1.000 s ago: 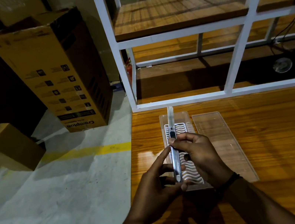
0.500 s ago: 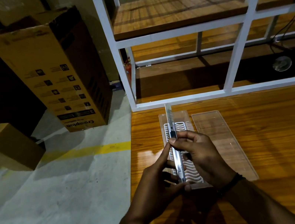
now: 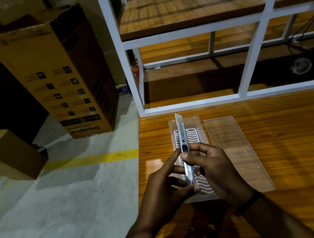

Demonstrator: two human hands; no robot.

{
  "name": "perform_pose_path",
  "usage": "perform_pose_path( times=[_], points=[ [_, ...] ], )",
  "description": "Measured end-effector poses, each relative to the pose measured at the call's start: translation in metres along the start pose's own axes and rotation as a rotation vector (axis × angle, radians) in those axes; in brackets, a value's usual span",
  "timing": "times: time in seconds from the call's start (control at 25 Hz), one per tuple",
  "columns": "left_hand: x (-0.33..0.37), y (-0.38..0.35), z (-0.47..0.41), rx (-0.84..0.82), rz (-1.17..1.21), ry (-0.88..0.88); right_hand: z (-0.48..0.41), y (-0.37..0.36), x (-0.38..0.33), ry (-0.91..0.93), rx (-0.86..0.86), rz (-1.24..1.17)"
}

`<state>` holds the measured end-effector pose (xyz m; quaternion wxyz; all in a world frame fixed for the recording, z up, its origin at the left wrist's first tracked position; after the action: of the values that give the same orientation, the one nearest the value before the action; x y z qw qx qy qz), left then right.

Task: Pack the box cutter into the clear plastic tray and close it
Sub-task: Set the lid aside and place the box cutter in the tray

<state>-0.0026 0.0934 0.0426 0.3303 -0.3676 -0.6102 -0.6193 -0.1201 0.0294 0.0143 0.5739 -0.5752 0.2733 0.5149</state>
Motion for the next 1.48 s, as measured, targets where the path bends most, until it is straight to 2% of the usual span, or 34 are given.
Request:
perform_pose_path(
  times=[0.24, 0.6, 0.84, 1.28, 1.48],
  points=[
    [0.001, 0.002, -0.003, 0.02, 0.029, -0.003, 0.01, 0.001, 0.006, -0.017, -0.01, 0.068],
    [0.0, -0.001, -0.002, 0.02, 0.003, 0.001, 0.018, 0.006, 0.014, -0.077, -0.006, 0.041],
    [0.003, 0.0, -0.004, 0.024, -0.005, -0.017, 0.015, 0.008, 0.008, -0.027, 0.051, 0.084],
    [-0.005, -0.009, -0.005, 0.02, 0.043, -0.006, 0.013, 0.013, 0.012, -0.034, 0.051, 0.134],
    [-0.013, -0.013, -0.009, 0.002, -0.085, 0.008, 0.01, 0.021, 0.009, -0.024, 0.093, 0.182]
  ],
)
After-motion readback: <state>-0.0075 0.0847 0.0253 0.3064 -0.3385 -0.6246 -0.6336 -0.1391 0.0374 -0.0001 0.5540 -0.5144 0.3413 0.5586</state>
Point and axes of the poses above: each hand's wrist, its own z-axis away from the middle knuckle, its own y-axis out of the back of the hand, x = y × z, the point moved 10 cm from there along -z, towards the middle knuckle, and after that the axes turned 7 degrees about -z, right-handed, at the moved point
